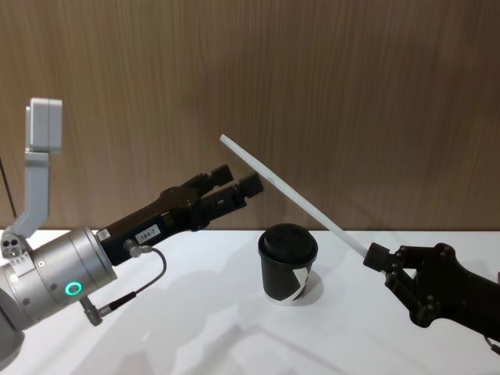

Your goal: Pick up the straw with one hand, pass it to the other hand, and insert it into the cup.

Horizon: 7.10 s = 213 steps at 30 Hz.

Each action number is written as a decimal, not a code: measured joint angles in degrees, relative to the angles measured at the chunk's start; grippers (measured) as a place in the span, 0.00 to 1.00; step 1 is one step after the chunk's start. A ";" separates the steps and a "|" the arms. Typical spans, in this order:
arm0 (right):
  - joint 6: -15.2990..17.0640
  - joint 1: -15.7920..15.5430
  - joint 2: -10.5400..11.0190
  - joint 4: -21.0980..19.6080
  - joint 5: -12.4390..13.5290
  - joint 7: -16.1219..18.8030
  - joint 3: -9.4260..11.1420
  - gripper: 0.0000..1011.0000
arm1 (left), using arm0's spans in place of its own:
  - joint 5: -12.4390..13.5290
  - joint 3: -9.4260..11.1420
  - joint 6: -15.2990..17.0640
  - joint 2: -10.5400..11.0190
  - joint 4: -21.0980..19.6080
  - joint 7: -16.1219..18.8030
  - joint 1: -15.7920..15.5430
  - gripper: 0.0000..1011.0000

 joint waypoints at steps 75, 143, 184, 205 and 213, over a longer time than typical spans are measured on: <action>0.00 0.00 0.00 0.00 0.00 0.00 0.00 0.01 | -4.55 2.91 -1.53 -4.03 3.47 0.80 -2.02 0.04; 0.00 0.00 0.00 0.00 0.00 0.00 0.00 0.99 | 24.62 18.36 -1.78 -5.68 9.96 22.57 -17.16 0.01; 0.00 0.00 0.01 -0.01 0.00 0.00 0.00 0.99 | 27.80 18.24 -5.31 -6.95 7.65 18.56 -18.63 0.01; 0.00 0.00 0.01 -0.01 0.00 0.00 0.00 0.99 | 32.40 19.30 -6.09 -8.85 11.10 20.13 -20.45 0.01; 0.00 0.00 0.00 0.00 -0.01 0.00 0.00 0.99 | 33.41 19.36 -5.88 -9.15 11.75 20.30 -20.62 0.01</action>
